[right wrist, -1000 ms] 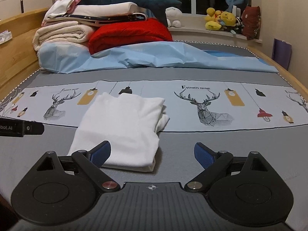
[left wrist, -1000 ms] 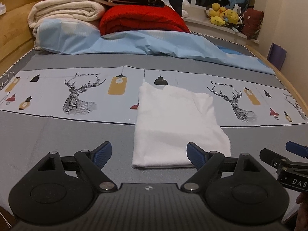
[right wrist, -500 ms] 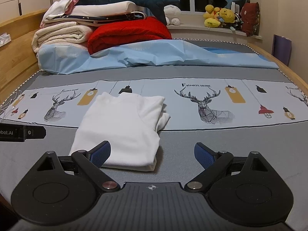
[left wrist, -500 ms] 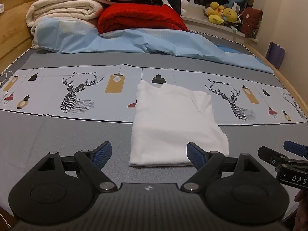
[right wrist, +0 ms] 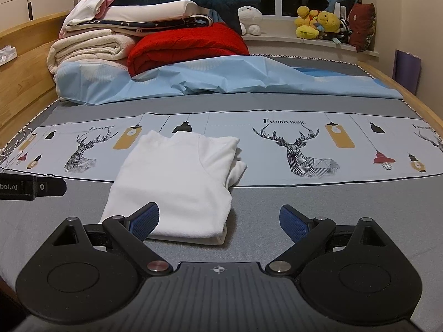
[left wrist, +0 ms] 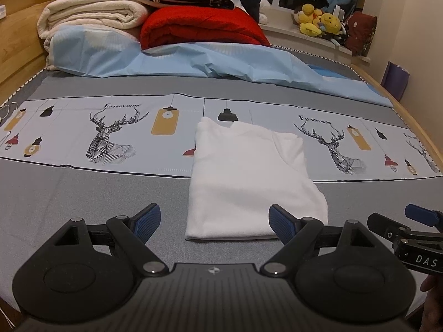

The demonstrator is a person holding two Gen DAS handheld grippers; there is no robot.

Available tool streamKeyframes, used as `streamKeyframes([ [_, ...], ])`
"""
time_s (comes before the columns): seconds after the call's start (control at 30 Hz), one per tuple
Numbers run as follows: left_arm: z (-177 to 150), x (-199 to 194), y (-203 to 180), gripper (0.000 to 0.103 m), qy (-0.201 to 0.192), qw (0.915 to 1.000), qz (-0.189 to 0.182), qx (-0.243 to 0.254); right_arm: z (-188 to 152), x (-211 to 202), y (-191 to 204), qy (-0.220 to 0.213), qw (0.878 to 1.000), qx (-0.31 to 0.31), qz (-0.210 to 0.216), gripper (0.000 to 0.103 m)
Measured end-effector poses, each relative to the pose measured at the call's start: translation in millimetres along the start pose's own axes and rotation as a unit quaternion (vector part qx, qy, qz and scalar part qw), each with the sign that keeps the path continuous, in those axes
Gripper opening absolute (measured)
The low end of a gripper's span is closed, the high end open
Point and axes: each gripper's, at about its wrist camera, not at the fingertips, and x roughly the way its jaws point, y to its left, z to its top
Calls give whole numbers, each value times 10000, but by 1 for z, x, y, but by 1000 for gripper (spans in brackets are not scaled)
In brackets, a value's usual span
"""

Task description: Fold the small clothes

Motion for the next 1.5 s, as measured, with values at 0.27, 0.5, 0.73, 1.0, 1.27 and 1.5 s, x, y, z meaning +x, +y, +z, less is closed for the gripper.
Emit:
streamKeyframes([
  [0.27,0,0,0,89,-5,10000,-4,-3,0,0,1,6,10000,1,4,94],
  [0.5,0,0,0,89,-9,10000,-16,10,-1,1,2,19,10000,-8,17,94],
  [0.73,-1,0,0,89,-11,10000,-35,12,-1,1,2,23,10000,-4,13,94],
  [1.0,-1,0,0,89,-7,10000,-45,8,-4,2,4,55,10000,-25,44,94],
  [1.27,0,0,0,89,-13,10000,-88,24,-4,2,5,52,10000,-22,43,94],
  [1.5,0,0,0,89,-40,9999,-95,18,-3,2,5,52,10000,-18,39,94],
])
